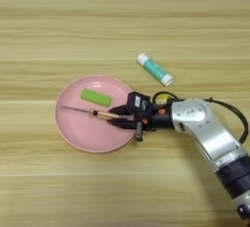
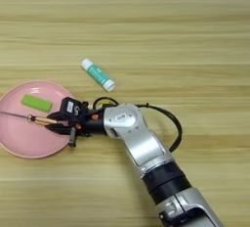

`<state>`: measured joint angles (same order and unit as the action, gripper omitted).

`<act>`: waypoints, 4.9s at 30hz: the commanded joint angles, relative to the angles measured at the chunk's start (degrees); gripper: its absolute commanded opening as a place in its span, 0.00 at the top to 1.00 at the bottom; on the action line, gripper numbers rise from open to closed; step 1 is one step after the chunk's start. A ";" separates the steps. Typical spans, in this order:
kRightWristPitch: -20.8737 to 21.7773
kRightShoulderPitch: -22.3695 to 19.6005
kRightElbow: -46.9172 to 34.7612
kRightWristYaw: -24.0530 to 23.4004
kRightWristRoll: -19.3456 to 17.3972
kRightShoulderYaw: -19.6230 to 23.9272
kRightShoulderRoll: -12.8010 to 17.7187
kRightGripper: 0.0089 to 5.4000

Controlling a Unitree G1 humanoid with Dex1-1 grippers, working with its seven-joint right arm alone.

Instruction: Move the objects on the table

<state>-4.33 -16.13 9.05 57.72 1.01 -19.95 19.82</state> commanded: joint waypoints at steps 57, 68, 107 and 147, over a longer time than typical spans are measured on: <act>2.37 -8.16 5.14 -3.94 -0.35 4.92 -2.29 0.00; 2.84 -8.38 4.45 -3.70 -2.55 6.42 -3.10 0.00; 2.04 -20.26 13.21 -29.90 -8.12 20.72 -12.05 0.00; -23.90 -33.32 32.28 -50.78 1.00 21.87 -11.19 0.00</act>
<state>-28.92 -42.94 42.79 7.61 2.30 1.29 7.17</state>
